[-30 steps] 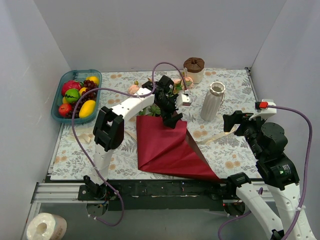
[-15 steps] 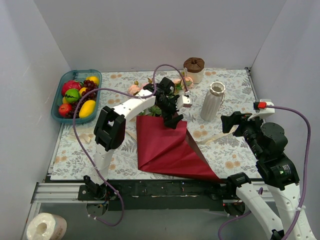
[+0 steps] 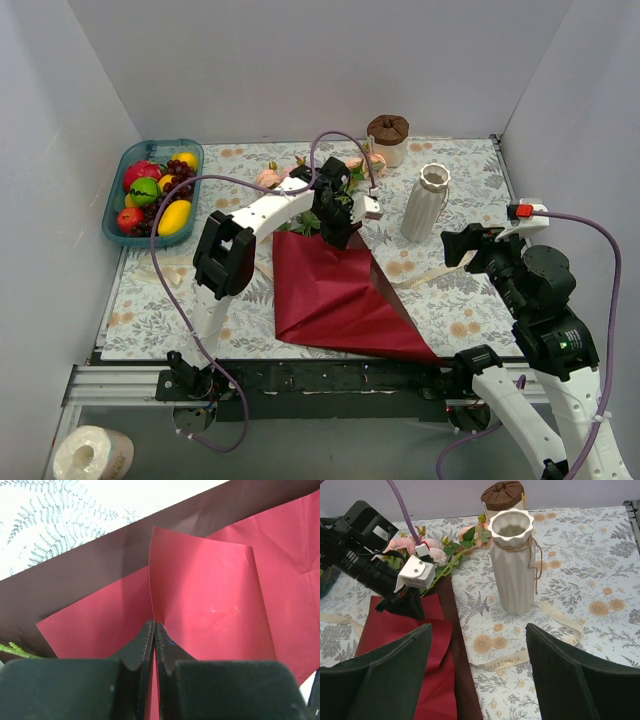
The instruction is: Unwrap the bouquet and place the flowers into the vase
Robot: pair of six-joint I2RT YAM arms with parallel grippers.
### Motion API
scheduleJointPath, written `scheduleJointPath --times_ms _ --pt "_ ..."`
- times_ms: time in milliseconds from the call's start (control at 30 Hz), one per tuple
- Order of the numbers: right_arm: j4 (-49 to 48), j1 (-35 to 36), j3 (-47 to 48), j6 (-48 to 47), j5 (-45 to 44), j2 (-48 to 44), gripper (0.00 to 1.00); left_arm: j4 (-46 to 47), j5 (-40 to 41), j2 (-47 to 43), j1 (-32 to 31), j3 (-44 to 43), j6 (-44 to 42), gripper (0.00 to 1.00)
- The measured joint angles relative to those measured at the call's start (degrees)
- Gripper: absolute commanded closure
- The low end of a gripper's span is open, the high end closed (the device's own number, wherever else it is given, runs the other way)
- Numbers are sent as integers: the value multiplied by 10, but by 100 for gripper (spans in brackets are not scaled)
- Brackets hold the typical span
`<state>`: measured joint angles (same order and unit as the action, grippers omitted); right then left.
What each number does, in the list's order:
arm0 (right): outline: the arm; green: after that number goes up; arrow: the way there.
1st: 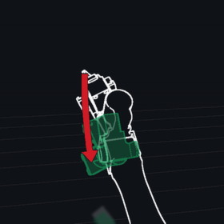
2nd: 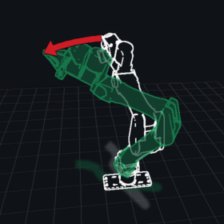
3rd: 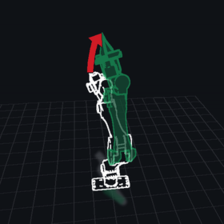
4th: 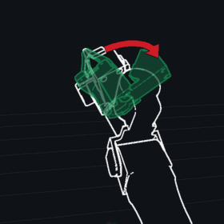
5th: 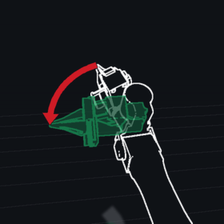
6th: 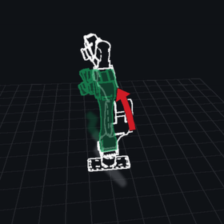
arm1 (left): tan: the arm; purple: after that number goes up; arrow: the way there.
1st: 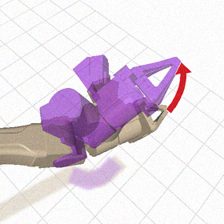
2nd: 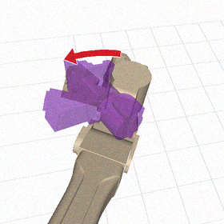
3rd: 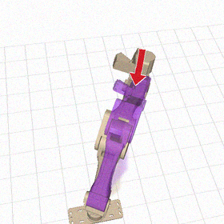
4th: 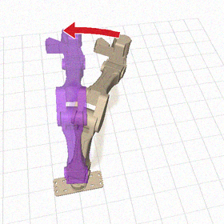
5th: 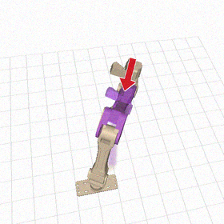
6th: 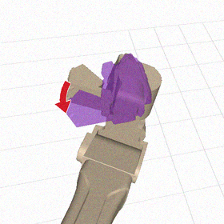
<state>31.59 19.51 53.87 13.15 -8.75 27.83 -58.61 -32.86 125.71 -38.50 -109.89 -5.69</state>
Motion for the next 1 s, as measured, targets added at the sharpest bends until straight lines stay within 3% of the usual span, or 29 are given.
scheduleJointPath --times_ms 267,433,567,667,900,933,967,1000 --pt "-2 0 0 0 6 10 18 -30 3 -37 0 -11 3 100" --pt "-5 0 0 0 14 14 18 -36 7 -107 10 -18 14 100" --pt "-6 0 0 0 19 14 18 -39 5 -194 54 -10 21 100" --pt "-10 0 0 1 25 14 18 -30 6 -282 107 41 19 100" --pt "-32 0 -13 5 40 14 18 -39 17 -496 250 258 -10 100" --pt "-33 0 -17 6 43 16 18 -46 17 -505 266 266 -11 97" --pt "-36 0 -21 7 46 17 0 -51 15 -506 278 264 -11 70" --pt "-41 0 -29 9 51 21 17 -67 10 -499 287 244 -8 66"
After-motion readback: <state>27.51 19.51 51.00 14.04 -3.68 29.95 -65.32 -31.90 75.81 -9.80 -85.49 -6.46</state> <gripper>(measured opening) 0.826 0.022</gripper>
